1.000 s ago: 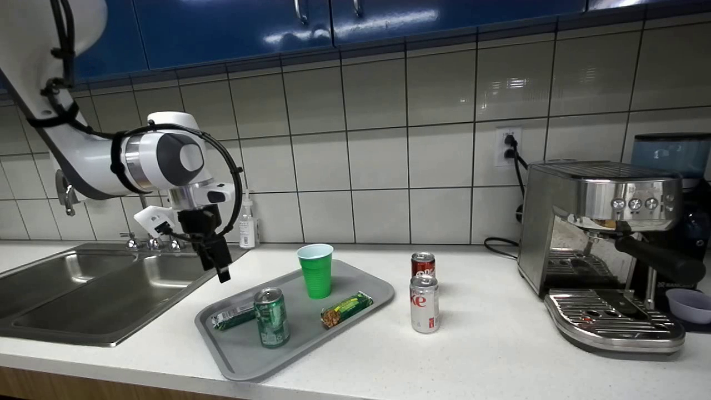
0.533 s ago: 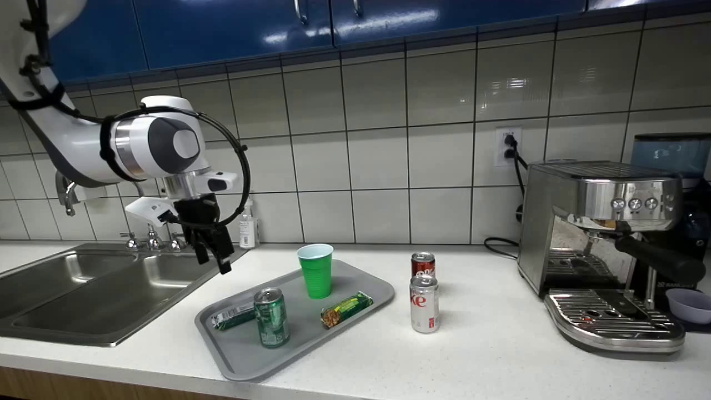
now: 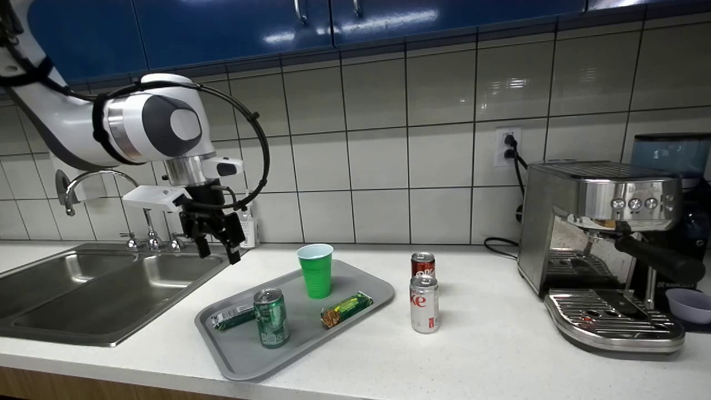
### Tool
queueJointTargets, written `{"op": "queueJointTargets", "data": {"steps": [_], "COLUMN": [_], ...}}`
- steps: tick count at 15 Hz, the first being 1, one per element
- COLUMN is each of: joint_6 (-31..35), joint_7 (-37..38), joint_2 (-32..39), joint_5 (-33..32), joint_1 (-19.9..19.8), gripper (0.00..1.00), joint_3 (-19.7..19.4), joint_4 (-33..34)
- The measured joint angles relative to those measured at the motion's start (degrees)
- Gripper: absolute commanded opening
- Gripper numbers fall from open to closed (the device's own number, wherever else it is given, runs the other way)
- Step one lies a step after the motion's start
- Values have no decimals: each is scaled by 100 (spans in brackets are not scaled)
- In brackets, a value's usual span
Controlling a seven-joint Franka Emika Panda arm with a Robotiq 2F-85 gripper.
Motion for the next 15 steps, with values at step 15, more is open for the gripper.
{"op": "queueJointTargets", "data": {"steps": [15], "joint_6": [-502], "joint_7": [-1724], "joint_2": [-1509], "joint_5": [84], "joint_1": [-429], "gripper": [100], "joint_3": [-6], "joint_4": [-831]}}
